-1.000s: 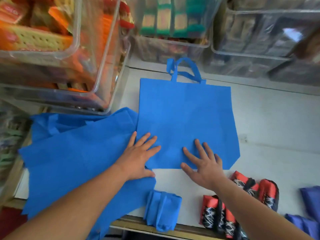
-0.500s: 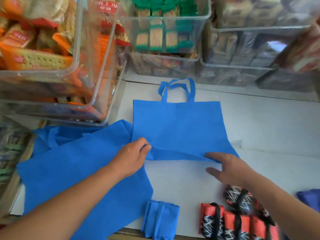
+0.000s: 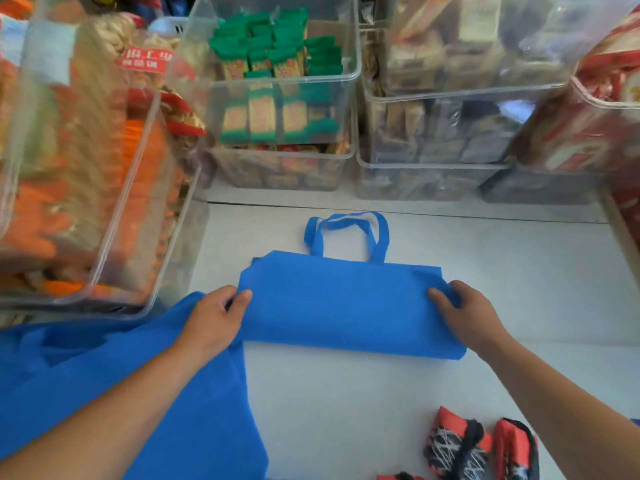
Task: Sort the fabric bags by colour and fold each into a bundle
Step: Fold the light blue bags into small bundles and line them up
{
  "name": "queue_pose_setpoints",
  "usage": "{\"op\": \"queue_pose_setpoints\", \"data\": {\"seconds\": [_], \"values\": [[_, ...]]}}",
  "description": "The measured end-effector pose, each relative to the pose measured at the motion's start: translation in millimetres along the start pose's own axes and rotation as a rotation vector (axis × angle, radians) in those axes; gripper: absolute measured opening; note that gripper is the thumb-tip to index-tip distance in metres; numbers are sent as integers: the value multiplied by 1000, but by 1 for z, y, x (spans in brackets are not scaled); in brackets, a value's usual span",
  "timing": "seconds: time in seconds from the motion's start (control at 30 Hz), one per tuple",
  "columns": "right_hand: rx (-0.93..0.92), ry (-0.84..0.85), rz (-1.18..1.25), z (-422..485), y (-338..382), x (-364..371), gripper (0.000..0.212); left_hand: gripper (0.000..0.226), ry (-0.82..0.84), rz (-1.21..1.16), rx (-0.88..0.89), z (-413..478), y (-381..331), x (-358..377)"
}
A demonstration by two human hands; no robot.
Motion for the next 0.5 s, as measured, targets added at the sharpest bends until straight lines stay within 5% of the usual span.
{"op": "queue_pose_setpoints", "data": {"seconds": [0.2,0.3,0.37,0.5], "values": [[-47,-170,-226,43,4,14,36,23,-101,400,24,38,-5,30],[-42,-189,-254,55,6,23,34,76,-31,643,339,36,-20,55],[-47,-201,-241,61,8,24,34,69,90,617,540,30,-25,77],[-52,-224,-230,65,6,27,35,72,223,689,530,30,-9,103]]}}
Point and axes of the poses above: each hand's wrist, its own z-axis towards the middle knuckle, its own x-axis out of the palm, y = z × x, the point moved 7 cm from there along z, towards the middle knuckle, and after that the axes turned 3 degrees about -z, right-handed, at the moved point
